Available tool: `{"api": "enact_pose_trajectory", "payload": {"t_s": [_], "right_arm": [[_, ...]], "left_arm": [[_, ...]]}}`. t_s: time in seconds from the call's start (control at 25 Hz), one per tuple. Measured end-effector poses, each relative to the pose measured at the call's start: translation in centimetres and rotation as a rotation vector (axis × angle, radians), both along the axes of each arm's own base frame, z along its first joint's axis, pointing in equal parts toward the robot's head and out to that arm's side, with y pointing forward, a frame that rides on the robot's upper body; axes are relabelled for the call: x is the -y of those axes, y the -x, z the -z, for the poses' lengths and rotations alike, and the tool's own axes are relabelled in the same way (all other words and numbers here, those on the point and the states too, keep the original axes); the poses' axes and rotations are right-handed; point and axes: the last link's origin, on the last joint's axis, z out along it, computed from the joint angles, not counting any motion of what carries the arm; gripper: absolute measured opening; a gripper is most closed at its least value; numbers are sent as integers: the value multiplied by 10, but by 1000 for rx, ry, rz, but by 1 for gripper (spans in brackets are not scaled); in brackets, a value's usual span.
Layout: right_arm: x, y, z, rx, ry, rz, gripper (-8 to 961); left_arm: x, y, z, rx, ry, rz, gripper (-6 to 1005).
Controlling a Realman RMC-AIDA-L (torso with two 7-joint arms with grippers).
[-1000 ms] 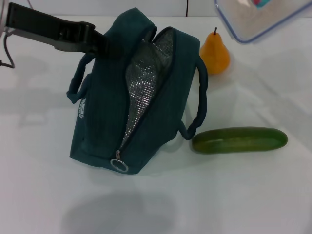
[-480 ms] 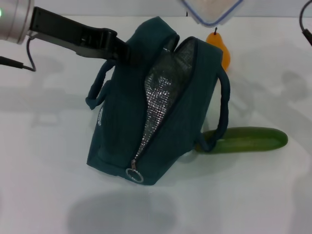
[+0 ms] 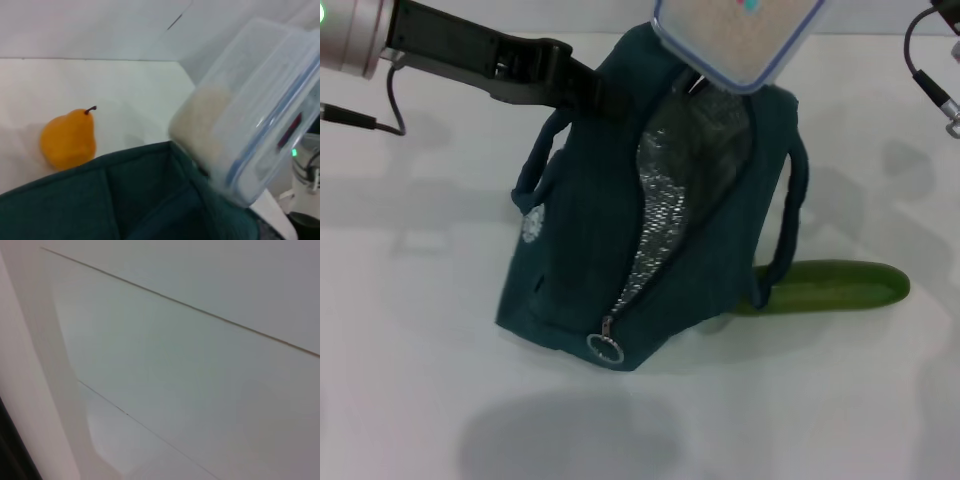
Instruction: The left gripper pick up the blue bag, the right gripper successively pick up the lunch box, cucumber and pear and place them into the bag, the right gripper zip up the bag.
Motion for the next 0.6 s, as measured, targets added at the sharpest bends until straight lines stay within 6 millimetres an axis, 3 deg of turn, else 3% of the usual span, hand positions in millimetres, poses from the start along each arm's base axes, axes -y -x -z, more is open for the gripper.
{"api": "enact_pose_trajectory", "payload": {"t_s": [0.6], "right_arm": [[-1, -6, 25, 154, 57, 29, 3]], "left_arm": [[-7, 14, 8, 81, -1, -33, 48]]}}
